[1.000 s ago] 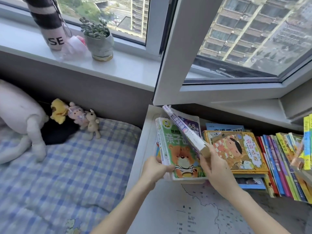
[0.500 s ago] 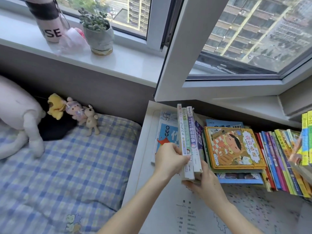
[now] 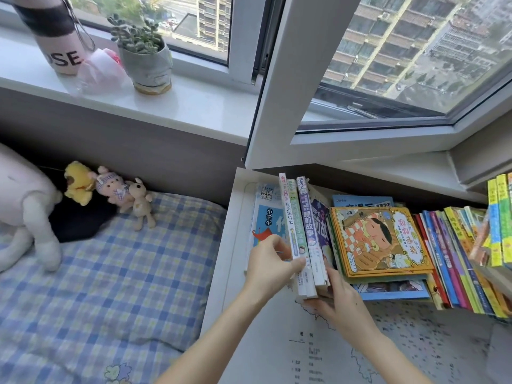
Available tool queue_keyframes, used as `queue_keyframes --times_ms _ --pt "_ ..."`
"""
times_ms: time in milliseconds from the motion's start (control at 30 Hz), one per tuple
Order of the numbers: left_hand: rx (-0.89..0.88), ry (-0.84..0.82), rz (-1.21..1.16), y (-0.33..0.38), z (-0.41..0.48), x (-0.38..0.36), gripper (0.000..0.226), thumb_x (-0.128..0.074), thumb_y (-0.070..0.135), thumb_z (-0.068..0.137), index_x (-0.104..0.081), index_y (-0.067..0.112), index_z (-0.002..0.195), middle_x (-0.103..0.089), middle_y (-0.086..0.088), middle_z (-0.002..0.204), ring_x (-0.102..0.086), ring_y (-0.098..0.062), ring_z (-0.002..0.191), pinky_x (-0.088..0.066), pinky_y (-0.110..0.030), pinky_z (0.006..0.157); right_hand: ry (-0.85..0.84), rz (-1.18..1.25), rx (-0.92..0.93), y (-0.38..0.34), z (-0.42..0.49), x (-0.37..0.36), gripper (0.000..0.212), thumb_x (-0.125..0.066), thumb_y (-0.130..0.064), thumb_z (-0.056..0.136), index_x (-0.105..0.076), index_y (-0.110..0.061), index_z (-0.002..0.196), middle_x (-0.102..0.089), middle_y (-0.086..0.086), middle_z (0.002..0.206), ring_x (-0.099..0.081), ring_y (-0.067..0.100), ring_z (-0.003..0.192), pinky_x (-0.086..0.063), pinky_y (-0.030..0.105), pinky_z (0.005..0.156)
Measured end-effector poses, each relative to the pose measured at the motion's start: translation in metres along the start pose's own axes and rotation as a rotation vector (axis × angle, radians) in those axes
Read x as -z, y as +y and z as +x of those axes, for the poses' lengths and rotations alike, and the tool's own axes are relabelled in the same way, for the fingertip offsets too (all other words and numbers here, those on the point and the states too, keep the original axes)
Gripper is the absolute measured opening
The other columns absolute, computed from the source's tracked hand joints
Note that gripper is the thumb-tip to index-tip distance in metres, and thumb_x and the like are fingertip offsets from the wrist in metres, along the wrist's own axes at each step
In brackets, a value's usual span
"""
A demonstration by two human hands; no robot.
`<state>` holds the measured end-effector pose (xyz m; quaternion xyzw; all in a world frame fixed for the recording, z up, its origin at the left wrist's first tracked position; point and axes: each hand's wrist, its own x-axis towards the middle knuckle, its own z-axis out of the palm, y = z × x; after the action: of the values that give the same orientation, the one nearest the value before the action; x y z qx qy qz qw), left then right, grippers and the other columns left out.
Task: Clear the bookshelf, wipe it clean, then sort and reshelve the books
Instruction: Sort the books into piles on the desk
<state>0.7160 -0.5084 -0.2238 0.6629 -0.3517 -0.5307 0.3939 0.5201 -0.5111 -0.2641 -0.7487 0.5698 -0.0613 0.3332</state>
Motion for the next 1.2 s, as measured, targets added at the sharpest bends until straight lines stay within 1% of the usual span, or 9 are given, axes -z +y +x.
queue_keyframes --times_ms 167,333,467,600,700,867,1000,1100,1200 --pt "0.088 -0.02 -0.002 0.001 0.014 0.018 0.044 -0.07 0.002 0.071 -0.052 0.019 0.107 -0.065 -0.001 0.096 -0.065 -0.013 0.087 -0.053 -0.024 0.066 -0.016 -0.03 0.021 0.003 0.002 0.004 0.075 -0.07 -0.04 0.08 -0.037 -0.015 0.142 -0.046 0.004 0.146 -0.054 0.016 0.124 -0.045 0.034 0.102" --pt "0.138 0.046 0.153 -0.025 0.038 0.04 0.025 -0.064 0.003 0.078 -0.06 0.015 0.1 -0.066 0.004 0.094 -0.061 -0.011 0.081 -0.046 -0.017 0.058 0.035 -0.111 0.056 0.002 0.003 -0.001 0.096 -0.039 -0.081 0.076 -0.042 -0.007 0.138 -0.039 0.008 0.149 -0.045 0.022 0.133 -0.041 0.038 0.107" --pt "0.183 0.042 0.158 -0.039 0.052 0.04 0.022 -0.06 0.01 0.084 -0.051 0.019 0.101 -0.063 0.001 0.094 -0.064 -0.018 0.084 -0.057 -0.039 0.073 0.11 -0.228 0.062 -0.009 0.008 -0.013 0.092 -0.028 -0.083 0.079 -0.052 -0.007 0.125 -0.052 0.02 0.137 -0.052 0.033 0.126 -0.048 0.046 0.096" --pt "0.203 0.013 0.114 -0.034 0.062 0.035 0.026 -0.054 0.01 0.089 -0.044 0.024 0.109 -0.062 0.002 0.095 -0.066 -0.022 0.087 -0.057 -0.04 0.076 0.096 -0.372 0.055 -0.028 0.014 -0.016 0.064 -0.049 -0.063 0.071 -0.048 -0.01 0.107 -0.068 0.023 0.11 -0.067 0.036 0.101 -0.056 0.04 0.077" --pt "0.287 0.009 0.096 -0.03 0.072 0.036 0.03 -0.062 0.014 0.085 -0.044 0.017 0.108 -0.062 -0.001 0.096 -0.066 -0.02 0.084 -0.056 -0.033 0.067 0.089 -0.459 0.063 -0.036 0.015 -0.016 0.071 -0.066 -0.058 0.058 -0.046 -0.01 0.107 -0.07 0.022 0.105 -0.069 0.035 0.096 -0.057 0.037 0.075" --pt "0.385 -0.11 -0.026 -0.024 0.079 0.041 0.025 -0.071 0.015 0.081 -0.061 0.006 0.102 -0.071 -0.01 0.096 -0.069 -0.025 0.084 -0.057 -0.041 0.08 0.041 -0.207 -0.03 -0.038 0.013 -0.016 0.067 -0.07 -0.03 0.084 -0.043 -0.006 0.139 -0.038 0.022 0.147 -0.033 0.037 0.138 -0.025 0.042 0.114" --pt "0.385 -0.124 -0.129 -0.022 0.075 0.035 0.041 -0.074 0.015 0.077 -0.049 0.009 0.109 -0.068 -0.013 0.103 -0.067 -0.032 0.096 -0.053 -0.047 0.088 0.047 -0.208 -0.028 -0.029 0.013 -0.018 0.067 -0.063 -0.031 0.09 -0.035 -0.004 0.145 -0.024 0.016 0.155 -0.019 0.03 0.145 -0.014 0.033 0.117" --pt "0.379 -0.089 -0.15 -0.024 0.075 0.028 0.049 -0.073 0.019 0.063 -0.047 0.009 0.103 -0.066 -0.021 0.109 -0.063 -0.041 0.104 -0.051 -0.054 0.088 0.039 -0.305 -0.039 -0.028 0.013 -0.018 0.073 -0.07 -0.034 0.084 -0.039 -0.003 0.142 -0.029 0.019 0.152 -0.026 0.034 0.142 -0.022 0.038 0.116" --pt "0.31 0.029 -0.102 -0.02 0.068 0.03 0.032 -0.07 0.015 0.065 -0.046 0.009 0.086 -0.066 -0.021 0.095 -0.065 -0.038 0.083 -0.054 -0.048 0.072 0.099 -0.455 -0.021 -0.017 0.015 -0.028 0.088 -0.086 -0.039 0.061 -0.052 0.001 0.132 -0.054 0.026 0.132 -0.053 0.041 0.122 -0.042 0.041 0.099"
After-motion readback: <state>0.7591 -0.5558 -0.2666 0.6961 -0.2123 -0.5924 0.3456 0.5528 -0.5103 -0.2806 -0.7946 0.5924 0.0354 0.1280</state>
